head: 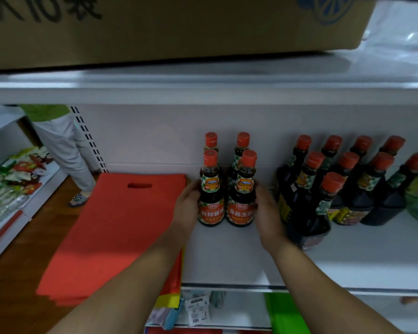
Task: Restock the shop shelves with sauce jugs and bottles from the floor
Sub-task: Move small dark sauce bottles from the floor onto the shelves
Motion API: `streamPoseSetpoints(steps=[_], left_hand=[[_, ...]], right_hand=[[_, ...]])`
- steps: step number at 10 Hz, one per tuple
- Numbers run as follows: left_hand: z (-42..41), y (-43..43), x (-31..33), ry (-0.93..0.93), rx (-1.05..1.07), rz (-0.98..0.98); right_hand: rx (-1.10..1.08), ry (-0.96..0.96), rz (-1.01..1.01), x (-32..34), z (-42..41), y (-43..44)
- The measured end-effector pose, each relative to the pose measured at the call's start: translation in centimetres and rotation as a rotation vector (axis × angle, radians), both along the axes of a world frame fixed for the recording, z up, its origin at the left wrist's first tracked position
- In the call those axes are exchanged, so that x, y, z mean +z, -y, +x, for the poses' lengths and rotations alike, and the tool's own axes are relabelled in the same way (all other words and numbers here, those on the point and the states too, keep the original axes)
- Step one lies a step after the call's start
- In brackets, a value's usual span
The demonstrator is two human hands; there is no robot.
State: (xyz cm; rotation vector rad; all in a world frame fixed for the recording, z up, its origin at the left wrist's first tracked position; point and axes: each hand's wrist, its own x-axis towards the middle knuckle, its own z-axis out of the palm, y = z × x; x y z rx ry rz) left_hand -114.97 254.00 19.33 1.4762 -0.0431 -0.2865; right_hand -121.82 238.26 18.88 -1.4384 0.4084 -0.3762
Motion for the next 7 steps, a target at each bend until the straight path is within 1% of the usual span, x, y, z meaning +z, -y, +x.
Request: streamPoseSetpoints(steps=[1,2,3,4,6,7], left_hand=[[-1.0,-1.0,-0.8,0.204,-0.174,0.129],[-1.4,-0.7,-1.3,0.214,-0.187,0.116],[-1.4,-0.6,-1.5,0.248,-0.176,0.188],[-1.8,-0.7,-0.7,0.231,-0.213,0.163],[-3.6,-2.4,0.4,0.310,-0.208,0.292],[-4.5,-2.9,1.8,0.312,-0.185,0.316]], right_hand=[[-0.002,0.047,-0.137,-0.6,-2.3,-0.9],[-0.017,0.027,-0.219,-0.5,-2.8,-1.5],[-0.028,0.014,-0.236,-0.1,-2.5,-1.7],[0.009,0.023,-0.197,0.5,-2.9,-1.8],[-0.013,-0.086,-0.202,1.8,-5.1,-2.5],[-0.030,-0.132,-0.257,3.2,-6.1,-3.1]])
